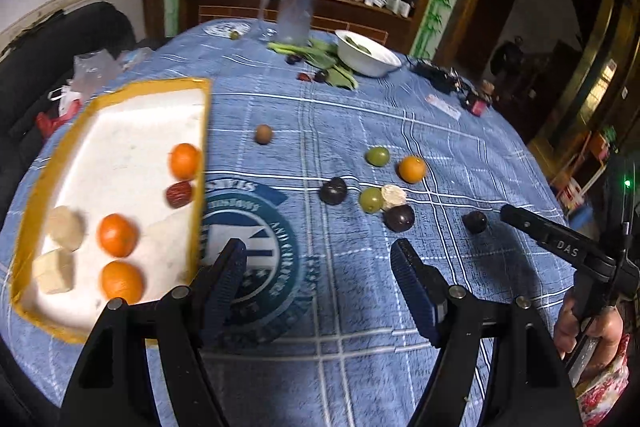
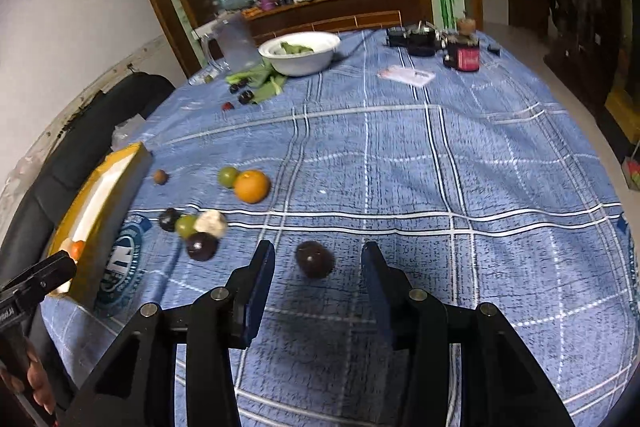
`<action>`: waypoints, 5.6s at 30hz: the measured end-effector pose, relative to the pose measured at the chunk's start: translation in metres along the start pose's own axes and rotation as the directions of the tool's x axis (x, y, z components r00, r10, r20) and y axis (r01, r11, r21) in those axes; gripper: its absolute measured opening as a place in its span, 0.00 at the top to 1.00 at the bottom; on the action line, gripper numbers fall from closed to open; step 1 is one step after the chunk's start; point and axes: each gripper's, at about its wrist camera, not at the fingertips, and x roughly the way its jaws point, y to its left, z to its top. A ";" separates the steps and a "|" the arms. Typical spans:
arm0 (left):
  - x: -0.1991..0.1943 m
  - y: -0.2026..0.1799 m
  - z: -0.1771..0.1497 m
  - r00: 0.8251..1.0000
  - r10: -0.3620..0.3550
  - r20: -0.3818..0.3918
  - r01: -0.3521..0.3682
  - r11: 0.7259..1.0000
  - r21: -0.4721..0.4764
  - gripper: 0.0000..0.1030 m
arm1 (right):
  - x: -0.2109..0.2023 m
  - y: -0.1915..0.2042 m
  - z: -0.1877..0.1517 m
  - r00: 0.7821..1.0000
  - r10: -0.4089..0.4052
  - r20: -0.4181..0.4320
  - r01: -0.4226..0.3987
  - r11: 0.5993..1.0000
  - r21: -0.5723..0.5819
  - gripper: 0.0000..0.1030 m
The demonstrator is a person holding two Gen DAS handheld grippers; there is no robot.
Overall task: Organize fruits
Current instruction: 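Grasp a dark plum with the left tool while the right tool grasps another dark plum, then release the dark plum into the tray with the left tool while the right tool releases its plum, then move both open tools back toward the remaining fruits on the cloth, then grasp a green grape with the left tool while the right tool grasps a dark plum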
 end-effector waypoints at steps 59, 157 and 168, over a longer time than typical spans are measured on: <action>-0.042 0.117 0.008 0.974 0.142 0.175 -0.106 0.975 -0.196 0.77 | 0.007 0.183 -0.008 0.976 0.215 -0.036 -0.216 0.933 -0.288 0.75; 0.113 -0.031 0.028 0.985 -0.159 -0.060 0.166 0.978 0.127 0.78 | 0.076 0.063 0.002 0.993 0.069 -0.092 -0.077 0.993 -0.089 0.72; 0.110 -0.021 0.032 0.983 -0.181 -0.037 0.183 0.981 0.068 0.80 | 0.064 0.063 0.004 0.999 0.036 -0.013 -0.037 0.993 -0.108 0.72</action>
